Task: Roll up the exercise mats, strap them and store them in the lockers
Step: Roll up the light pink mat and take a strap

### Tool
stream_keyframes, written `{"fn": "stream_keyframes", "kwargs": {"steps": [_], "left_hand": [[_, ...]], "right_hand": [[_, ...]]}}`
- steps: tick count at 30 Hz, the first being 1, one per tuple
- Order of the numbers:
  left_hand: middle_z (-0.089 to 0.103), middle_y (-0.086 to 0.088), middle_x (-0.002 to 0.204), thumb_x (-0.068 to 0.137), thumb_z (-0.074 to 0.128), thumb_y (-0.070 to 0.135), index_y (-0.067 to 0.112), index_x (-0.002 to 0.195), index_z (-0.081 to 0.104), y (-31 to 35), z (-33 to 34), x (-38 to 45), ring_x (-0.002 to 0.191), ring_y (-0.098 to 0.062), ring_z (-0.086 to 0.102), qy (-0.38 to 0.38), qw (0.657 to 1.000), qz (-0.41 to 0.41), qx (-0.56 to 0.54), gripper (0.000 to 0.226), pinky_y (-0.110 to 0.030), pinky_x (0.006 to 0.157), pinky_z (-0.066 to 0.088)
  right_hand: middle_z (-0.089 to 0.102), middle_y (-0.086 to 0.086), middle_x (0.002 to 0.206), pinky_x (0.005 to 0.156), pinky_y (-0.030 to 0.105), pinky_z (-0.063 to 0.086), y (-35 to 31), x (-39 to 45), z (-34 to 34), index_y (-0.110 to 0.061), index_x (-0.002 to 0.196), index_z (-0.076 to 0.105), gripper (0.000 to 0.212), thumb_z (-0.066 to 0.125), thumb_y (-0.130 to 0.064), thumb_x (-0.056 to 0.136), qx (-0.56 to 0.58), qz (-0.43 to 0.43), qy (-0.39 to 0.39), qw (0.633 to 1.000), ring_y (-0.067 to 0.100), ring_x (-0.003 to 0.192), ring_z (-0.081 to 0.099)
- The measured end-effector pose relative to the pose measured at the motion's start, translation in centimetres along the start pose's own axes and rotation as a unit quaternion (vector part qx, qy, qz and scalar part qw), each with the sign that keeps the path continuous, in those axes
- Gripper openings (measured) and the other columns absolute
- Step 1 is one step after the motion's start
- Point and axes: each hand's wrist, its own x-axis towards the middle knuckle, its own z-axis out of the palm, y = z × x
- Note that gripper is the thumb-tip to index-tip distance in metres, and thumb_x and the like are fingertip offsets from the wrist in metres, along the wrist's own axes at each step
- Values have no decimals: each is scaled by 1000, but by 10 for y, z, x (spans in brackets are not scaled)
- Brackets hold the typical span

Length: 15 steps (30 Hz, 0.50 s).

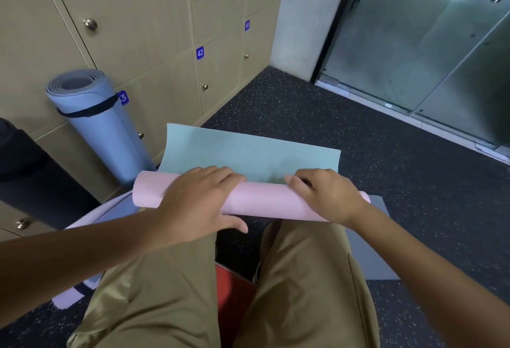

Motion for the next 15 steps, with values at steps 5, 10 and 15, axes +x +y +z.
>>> {"fn": "stream_keyframes", "kwargs": {"steps": [5, 10, 15], "left_hand": [[60, 16, 104, 70, 45, 94, 40, 119, 56, -5, -6, 20, 96, -9, 58, -96, 993, -53, -49, 74, -37, 79, 48], [65, 14, 95, 63, 42, 97, 36, 105, 59, -15, -9, 39, 91, -9, 59, -187, 972, -90, -109, 76, -39, 85, 50], [63, 18, 86, 71, 61, 83, 36, 90, 61, -26, -15, 66, 85, -8, 58, -286, 932, -104, -195, 50, -31, 73, 42]], "right_hand": [[51, -3, 67, 58, 36, 39, 5, 4, 6, -27, 65, 46, 47, 32, -53, 101, -22, 2, 74, 997, 18, 68, 50], [66, -2, 89, 77, 42, 47, 10, -14, 22, -20, 95, 65, 51, 26, -53, 102, -89, -58, 176, 979, 24, 87, 56], [67, -1, 100, 86, 39, 42, 13, -22, 36, -21, 111, 63, 51, 26, -55, 105, -117, -52, 198, 972, 26, 94, 58]]}}
